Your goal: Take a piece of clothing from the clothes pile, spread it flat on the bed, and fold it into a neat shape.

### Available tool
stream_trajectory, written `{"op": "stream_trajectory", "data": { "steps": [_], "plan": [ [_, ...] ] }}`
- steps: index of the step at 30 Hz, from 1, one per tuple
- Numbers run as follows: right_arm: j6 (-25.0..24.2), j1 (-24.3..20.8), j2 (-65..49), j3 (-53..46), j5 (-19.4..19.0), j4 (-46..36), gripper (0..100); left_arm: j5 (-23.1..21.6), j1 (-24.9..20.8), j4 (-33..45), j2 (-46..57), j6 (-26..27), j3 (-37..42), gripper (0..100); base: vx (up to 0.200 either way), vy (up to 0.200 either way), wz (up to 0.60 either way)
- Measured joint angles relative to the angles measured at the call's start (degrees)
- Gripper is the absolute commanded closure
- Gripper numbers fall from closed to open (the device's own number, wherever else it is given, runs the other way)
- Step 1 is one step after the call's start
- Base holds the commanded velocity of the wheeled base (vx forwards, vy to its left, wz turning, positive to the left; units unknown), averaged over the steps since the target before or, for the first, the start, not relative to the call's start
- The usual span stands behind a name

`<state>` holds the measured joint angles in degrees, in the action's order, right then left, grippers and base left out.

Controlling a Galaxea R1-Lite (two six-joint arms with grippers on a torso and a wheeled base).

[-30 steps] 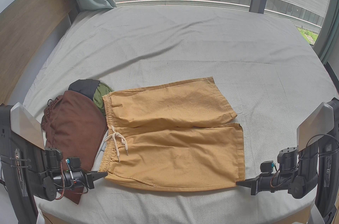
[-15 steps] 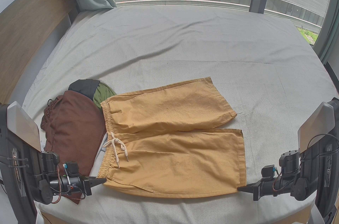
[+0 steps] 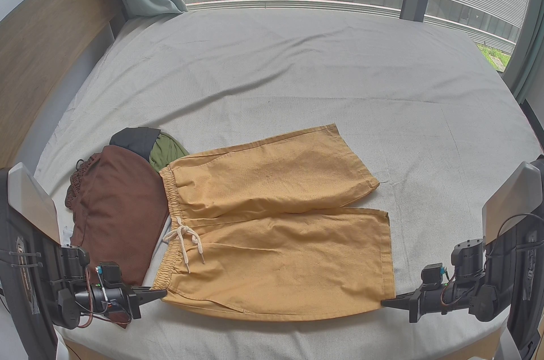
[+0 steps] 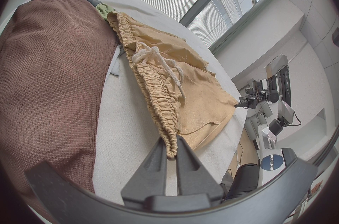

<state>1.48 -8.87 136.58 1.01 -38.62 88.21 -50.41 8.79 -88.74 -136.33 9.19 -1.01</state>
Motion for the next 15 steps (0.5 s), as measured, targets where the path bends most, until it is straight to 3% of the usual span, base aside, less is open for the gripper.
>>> {"op": "stream_trajectory", "data": {
  "steps": [7, 15],
  "plan": [
    [-0.1, 0.5, -3.1, 0.0, -2.5, 0.0, 100, -4.7, 0.1, 0.0, 2.5, -1.9, 0.0, 100, 0.000, 0.000, 0.00],
    [-2.0, 0.8, -7.8, 0.2, -4.2, 0.0, 100, -5.3, -1.0, 0.0, 6.8, -7.0, -0.8, 100, 0.000, 0.000, 0.00]
  ]
}}
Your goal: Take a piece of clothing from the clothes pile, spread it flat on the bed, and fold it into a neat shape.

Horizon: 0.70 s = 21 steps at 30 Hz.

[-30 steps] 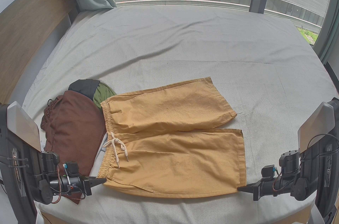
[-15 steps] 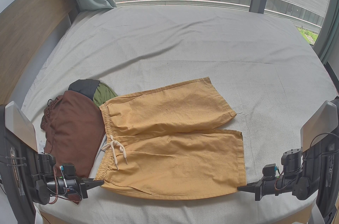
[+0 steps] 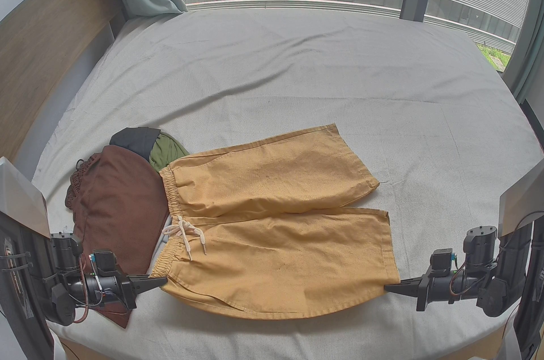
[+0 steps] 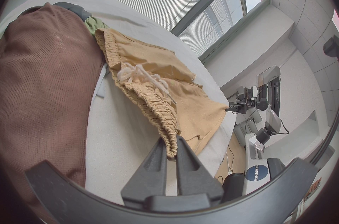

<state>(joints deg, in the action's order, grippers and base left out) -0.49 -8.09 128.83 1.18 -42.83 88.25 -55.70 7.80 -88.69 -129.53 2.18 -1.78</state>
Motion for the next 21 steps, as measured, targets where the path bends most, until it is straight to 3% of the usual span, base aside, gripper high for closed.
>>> {"op": "stream_trajectory", "data": {
  "steps": [9, 21],
  "plan": [
    [-5.7, -0.2, -4.7, 2.5, -0.1, 0.0, 100, 0.0, -1.5, 0.0, 4.9, -8.9, -2.7, 100, 0.000, 0.000, 0.00],
    [-11.0, -0.3, -11.7, 4.5, -0.6, 0.0, 100, 0.8, -3.0, -0.1, 8.7, -12.6, -5.8, 100, 0.000, 0.000, 0.00]
  ]
}}
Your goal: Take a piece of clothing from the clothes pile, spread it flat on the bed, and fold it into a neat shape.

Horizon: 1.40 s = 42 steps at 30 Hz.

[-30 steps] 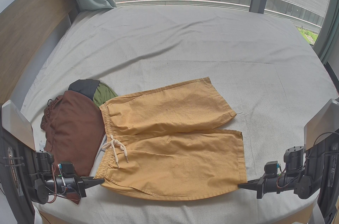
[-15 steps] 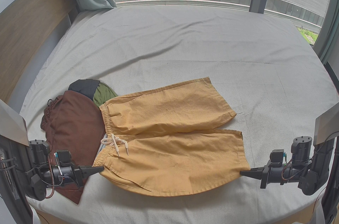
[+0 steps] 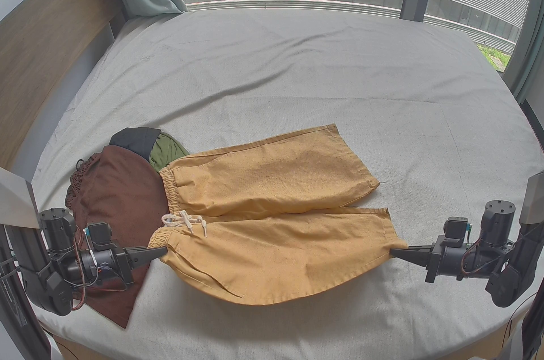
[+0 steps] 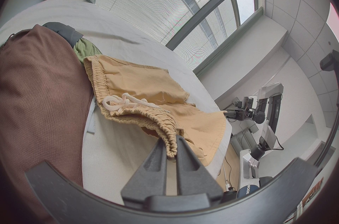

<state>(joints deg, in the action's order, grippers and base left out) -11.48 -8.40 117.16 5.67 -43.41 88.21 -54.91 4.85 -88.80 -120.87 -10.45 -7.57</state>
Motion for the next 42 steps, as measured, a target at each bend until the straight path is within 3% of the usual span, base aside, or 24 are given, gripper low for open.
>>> {"op": "stream_trajectory", "data": {
  "steps": [19, 42],
  "plan": [
    [-4.0, -0.2, -10.0, 0.1, -1.9, -0.1, 100, 8.3, -0.7, 0.1, 0.2, -8.0, -4.5, 100, 0.000, 0.000, 0.00],
    [-8.4, 0.2, -10.2, 9.0, -0.1, 0.0, 100, 12.3, -1.0, 0.0, 0.6, -11.6, -7.8, 100, 0.000, 0.000, 0.00]
  ]
}}
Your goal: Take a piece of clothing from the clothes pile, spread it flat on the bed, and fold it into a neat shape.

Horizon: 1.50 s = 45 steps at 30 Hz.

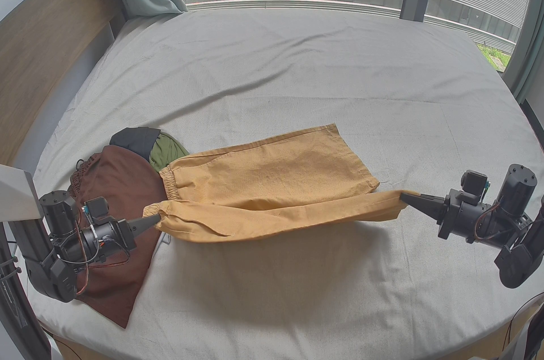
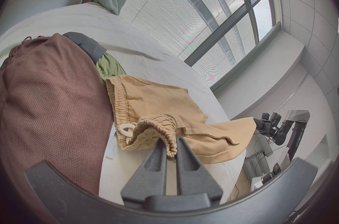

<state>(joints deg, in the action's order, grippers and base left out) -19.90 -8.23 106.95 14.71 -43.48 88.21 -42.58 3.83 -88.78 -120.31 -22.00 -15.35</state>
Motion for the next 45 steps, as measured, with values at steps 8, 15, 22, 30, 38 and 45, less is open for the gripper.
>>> {"op": "stream_trajectory", "data": {
  "steps": [8, 15, 22, 30, 38, 45],
  "plan": [
    [-3.2, -0.3, 1.1, 5.3, 0.0, -0.1, 100, 1.0, 0.0, 0.0, 0.2, -0.5, -1.0, 100, 0.000, 0.000, 0.00],
    [-4.1, -0.3, 4.0, 10.4, 0.0, -0.1, 100, 3.4, 0.0, 0.0, 0.2, -2.4, -2.5, 100, 0.000, 0.000, 0.00],
    [-5.9, -0.1, 7.1, 16.0, 0.0, -0.2, 100, 3.8, -0.1, 0.0, 0.2, -3.4, -3.5, 100, 0.000, 0.000, 0.00],
    [-9.3, 0.0, 9.7, 23.3, 0.0, -0.4, 100, 6.7, -0.8, 0.0, 0.0, -6.1, -5.1, 100, 0.000, 0.000, 0.00],
    [-12.2, 0.0, 13.9, 31.3, -0.1, -0.5, 100, 9.7, -2.6, 0.0, -0.4, -9.8, -6.9, 100, 0.000, 0.000, 0.00],
    [-14.6, 0.6, 18.2, 37.5, -0.1, -0.9, 100, 13.4, -3.6, 0.0, -1.8, -11.5, -10.0, 100, 0.000, 0.000, 0.00]
  ]
}}
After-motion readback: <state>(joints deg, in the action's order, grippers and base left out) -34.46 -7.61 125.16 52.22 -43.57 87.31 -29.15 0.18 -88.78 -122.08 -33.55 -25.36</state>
